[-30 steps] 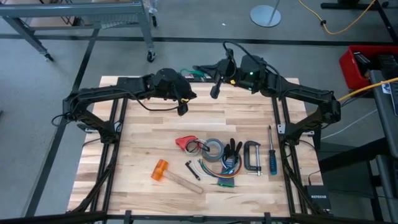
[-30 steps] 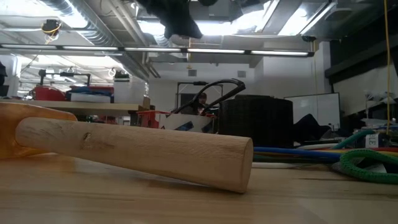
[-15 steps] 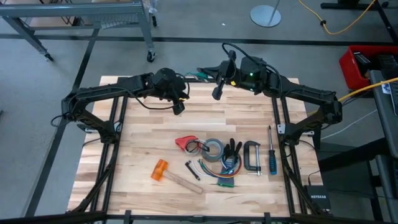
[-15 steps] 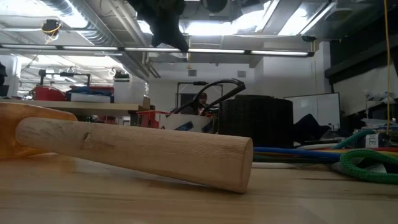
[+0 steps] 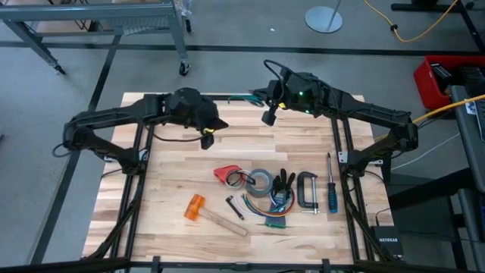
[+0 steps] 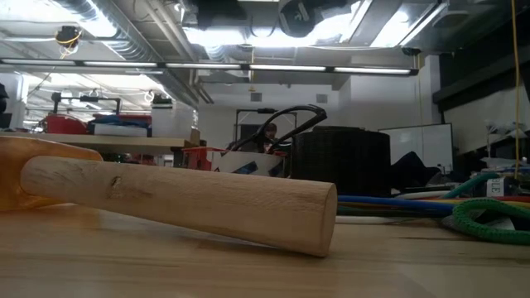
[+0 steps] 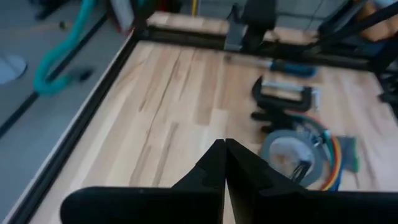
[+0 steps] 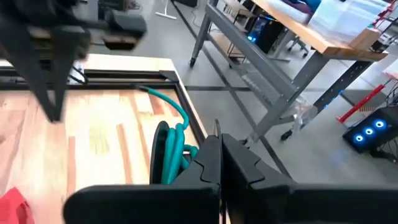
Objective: Coil cords
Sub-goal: Coil the green cable wire on the black spool
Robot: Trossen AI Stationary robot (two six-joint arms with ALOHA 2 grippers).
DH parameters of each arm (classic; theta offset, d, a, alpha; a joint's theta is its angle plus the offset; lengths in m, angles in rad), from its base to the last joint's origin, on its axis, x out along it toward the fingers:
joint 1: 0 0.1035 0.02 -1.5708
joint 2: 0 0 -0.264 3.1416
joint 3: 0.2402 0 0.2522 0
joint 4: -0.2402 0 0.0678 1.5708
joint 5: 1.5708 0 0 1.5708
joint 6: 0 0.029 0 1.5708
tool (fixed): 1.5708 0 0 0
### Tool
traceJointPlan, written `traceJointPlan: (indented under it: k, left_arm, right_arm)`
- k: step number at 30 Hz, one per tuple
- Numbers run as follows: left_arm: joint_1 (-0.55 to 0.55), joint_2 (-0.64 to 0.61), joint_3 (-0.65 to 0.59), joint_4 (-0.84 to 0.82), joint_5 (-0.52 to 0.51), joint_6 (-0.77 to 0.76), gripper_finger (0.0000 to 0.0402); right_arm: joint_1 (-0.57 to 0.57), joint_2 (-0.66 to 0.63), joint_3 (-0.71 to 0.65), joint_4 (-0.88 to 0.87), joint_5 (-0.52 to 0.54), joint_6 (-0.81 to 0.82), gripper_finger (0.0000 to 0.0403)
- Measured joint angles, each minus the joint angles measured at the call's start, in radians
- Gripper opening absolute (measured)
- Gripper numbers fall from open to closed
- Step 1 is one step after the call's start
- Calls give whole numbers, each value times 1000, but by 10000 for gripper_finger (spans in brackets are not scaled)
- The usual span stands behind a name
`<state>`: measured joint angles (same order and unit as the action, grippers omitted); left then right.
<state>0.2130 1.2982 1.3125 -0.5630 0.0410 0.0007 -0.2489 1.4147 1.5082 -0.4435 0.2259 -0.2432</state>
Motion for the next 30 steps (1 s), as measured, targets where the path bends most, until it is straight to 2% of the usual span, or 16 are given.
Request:
traceJointPlan:
  k: [6,11,14,18,25,30]
  left_arm:
    - [-26,-33,0,169,1,136,7]
    - [-12,-14,1,349,0,276,7]
    - [3,20,1,365,-1,327,12]
    - [20,67,0,361,-1,298,41]
    - [21,126,0,369,-1,290,109]
    - [22,133,0,378,-1,290,126]
  right_arm:
    - [0,0,0,-27,-2,0,1]
    - [0,0,0,-53,-123,0,1]
    - [0,0,0,-75,-201,0,1]
    - [0,0,0,-116,-276,0,1]
    - [1,7,-1,-123,-335,0,1]
    - [1,10,-1,-122,-357,0,1]
